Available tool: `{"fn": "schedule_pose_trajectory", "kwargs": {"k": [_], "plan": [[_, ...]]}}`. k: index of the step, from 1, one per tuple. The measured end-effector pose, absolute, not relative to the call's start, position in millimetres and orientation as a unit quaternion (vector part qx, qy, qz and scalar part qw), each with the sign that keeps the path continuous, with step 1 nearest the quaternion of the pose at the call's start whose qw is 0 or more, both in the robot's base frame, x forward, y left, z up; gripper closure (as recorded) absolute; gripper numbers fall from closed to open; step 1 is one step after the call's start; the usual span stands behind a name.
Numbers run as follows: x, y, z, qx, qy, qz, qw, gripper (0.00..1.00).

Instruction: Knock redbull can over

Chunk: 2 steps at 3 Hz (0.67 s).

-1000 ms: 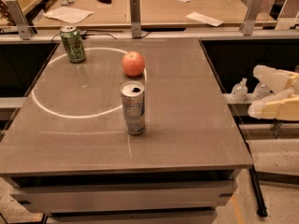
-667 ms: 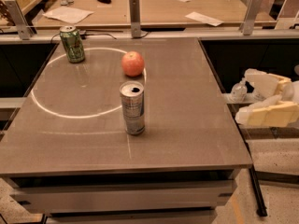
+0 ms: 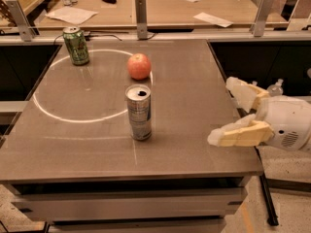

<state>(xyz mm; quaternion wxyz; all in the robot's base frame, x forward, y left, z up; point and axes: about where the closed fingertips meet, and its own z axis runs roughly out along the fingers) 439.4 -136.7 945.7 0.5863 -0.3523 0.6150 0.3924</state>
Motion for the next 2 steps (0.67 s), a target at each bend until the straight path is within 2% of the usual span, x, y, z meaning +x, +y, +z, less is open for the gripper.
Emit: {"fn": "schedule_pose_trajectory", "kwargs": {"k": [2], "plan": [[450, -81, 920, -0.396, 0.620, 0.377, 0.563, 0.00]]}}
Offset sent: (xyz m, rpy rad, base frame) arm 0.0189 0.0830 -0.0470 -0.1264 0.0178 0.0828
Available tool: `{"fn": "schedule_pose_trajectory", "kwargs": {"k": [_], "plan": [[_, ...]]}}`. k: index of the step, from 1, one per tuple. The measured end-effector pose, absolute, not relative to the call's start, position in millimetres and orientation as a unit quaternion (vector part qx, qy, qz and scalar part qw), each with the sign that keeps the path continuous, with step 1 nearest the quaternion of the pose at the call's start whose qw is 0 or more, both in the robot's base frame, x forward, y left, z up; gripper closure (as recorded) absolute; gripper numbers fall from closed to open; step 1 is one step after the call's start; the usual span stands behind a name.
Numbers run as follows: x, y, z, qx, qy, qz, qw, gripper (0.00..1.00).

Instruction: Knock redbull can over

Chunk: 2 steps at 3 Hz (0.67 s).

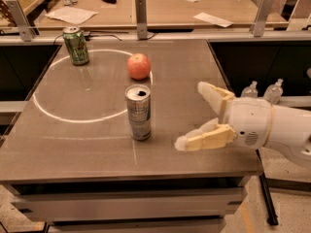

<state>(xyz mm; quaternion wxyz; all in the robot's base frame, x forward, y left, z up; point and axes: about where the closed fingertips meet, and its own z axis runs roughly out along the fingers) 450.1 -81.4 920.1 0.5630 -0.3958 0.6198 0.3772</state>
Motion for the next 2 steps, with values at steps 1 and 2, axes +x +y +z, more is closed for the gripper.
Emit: {"fn": "schedule_pose_trajectory", "kwargs": {"k": [1, 2], "plan": [[453, -59, 908, -0.399, 0.621, 0.388, 0.552, 0.00], [455, -36, 897, -0.399, 0.621, 0.399, 0.544, 0.00]]}}
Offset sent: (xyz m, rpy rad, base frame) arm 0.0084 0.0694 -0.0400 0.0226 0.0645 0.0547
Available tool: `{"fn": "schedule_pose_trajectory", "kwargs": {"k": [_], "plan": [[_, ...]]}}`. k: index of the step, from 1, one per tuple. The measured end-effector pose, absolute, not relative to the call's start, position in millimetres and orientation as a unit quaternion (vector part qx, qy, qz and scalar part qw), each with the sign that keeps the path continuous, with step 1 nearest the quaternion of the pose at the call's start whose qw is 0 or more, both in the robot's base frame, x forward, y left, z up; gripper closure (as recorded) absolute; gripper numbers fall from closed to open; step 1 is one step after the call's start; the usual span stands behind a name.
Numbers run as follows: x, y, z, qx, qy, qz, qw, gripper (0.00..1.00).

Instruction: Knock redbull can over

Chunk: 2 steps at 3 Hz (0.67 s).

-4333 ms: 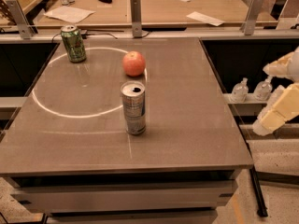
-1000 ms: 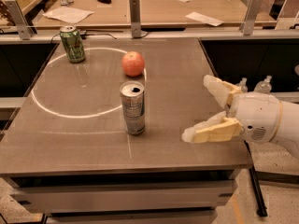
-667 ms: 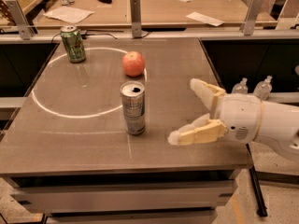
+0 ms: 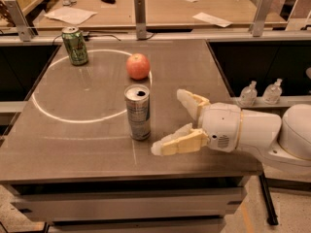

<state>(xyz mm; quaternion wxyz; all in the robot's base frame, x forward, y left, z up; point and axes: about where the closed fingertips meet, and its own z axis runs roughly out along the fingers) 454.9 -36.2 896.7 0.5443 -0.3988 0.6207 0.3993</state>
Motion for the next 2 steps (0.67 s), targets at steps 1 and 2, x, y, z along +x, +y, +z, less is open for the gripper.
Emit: {"fn": "schedule_pose_trajectory", "kwargs": {"k": [1, 2], "plan": [[461, -19, 889, -0.399, 0.619, 0.401, 0.545, 0.00], [467, -3, 887, -0.404, 0.613, 0.400, 0.549, 0.00]]}}
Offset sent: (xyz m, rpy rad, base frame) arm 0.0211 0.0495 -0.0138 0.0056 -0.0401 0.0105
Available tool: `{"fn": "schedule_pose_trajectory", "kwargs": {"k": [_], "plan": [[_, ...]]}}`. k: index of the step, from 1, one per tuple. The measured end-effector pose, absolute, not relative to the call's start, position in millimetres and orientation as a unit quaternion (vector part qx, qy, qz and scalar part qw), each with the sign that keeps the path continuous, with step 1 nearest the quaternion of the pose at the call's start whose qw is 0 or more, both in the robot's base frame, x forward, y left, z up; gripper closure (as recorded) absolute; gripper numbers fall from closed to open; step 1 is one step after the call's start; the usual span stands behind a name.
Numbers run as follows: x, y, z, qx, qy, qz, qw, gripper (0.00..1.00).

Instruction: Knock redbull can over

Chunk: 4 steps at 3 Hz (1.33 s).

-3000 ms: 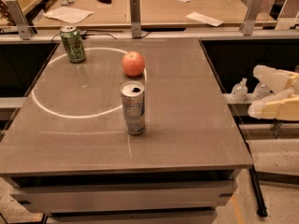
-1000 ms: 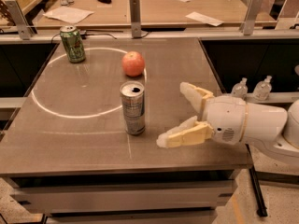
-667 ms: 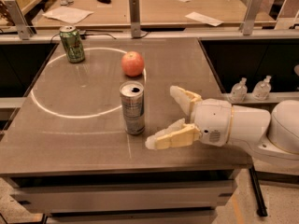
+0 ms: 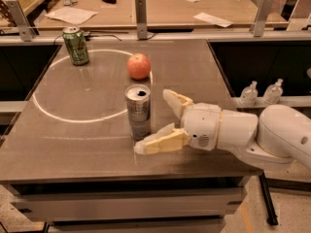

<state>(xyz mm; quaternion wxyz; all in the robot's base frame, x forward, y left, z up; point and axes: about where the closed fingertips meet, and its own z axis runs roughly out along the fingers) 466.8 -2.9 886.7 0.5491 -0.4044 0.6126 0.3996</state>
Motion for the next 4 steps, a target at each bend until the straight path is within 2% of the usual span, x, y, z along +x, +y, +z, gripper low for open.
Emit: {"fn": "schedule_pose_trajectory", "kwargs": {"k": [3, 4], "plan": [[486, 43, 892, -0.422, 0.591, 0.404, 0.556, 0.00], [486, 56, 889, -0.429, 0.583, 0.411, 0.554, 0.15]]}}
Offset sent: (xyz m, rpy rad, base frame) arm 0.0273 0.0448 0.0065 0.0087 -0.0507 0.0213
